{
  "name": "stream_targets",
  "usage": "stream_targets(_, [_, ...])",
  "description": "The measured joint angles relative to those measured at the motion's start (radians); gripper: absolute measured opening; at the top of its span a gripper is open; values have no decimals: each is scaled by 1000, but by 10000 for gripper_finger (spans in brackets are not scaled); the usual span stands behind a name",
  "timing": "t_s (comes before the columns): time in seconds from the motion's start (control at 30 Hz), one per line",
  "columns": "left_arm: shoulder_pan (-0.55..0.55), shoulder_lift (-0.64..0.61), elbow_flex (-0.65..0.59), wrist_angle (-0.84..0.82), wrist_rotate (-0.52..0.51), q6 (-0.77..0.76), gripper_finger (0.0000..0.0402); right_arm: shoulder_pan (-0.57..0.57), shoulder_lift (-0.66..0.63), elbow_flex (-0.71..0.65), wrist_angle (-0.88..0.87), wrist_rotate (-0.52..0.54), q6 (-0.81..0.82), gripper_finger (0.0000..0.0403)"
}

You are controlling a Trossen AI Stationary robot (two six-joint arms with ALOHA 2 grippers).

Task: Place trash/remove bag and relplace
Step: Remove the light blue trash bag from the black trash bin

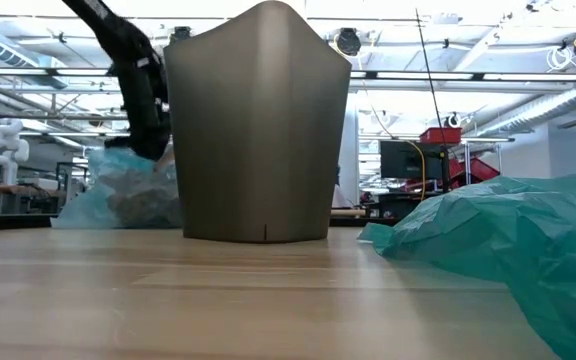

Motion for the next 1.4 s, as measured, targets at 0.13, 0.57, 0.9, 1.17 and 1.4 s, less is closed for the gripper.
stream_targets(0.13, [-1,-85,67,-16,-3,-2,0,0,0,0,-1,0,0,0])
stream_targets(0.57, [-91,-204,209,-48,79,-79,0,0,0,0,6,0,-23,0])
stream_targets(0.9, [-175,53,202,29,68,-38,0,0,0,0,6,0,-45,0])
stream_targets(1.17, [-212,240,202,26,50,3,0,0,0,0,5,0,-45,0])
stream_targets(1.4, [-217,237,200,-154,-166,108,0,0,0,0,4,0,-45,0])
